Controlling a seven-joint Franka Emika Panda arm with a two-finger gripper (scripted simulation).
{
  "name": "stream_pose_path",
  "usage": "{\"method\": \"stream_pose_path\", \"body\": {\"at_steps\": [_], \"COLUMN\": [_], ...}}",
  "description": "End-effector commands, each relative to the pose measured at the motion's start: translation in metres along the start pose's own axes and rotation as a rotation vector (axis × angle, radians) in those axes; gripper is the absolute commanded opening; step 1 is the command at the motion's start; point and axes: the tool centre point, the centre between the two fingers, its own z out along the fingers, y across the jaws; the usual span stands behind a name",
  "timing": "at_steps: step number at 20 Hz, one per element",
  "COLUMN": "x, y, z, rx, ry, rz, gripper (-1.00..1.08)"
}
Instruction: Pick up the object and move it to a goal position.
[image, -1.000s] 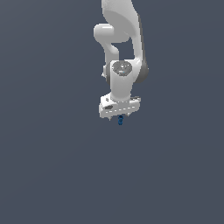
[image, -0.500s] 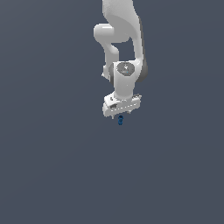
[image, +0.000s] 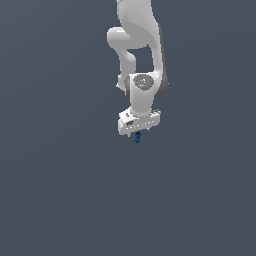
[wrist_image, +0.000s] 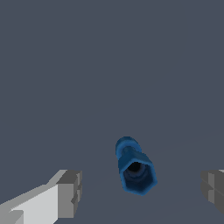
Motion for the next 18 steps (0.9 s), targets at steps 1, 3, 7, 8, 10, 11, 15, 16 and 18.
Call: {"method": "stream_pose_path", "body": {"at_steps": [1, 3, 7, 8, 10, 11, 15, 16, 18], "x": [-0.001, -0.001, -0.001, -0.001, -0.001, -0.001, -0.001, -0.001, -0.001], "y": [0.0, -0.001, -0.001, -0.001, -0.001, -0.001, -0.001, -0.001, -0.001], "z": [0.011, 0.021, 0.034, 0.035, 0.037, 0.038, 0.038, 0.038, 0.038], "rx": [0.0, 0.0, 0.0, 0.0, 0.0, 0.0, 0.0, 0.0, 0.0], "ry": [-0.001, -0.001, 0.0, 0.0, 0.0, 0.0, 0.0, 0.0, 0.0], "rz": [-0.001, -0.002, -0.003, -0.003, -0.003, -0.003, -0.003, -0.003, -0.003], "gripper": [1.0, 1.0, 1.0, 1.0, 1.0, 1.0, -1.0, -1.0, -1.0]}}
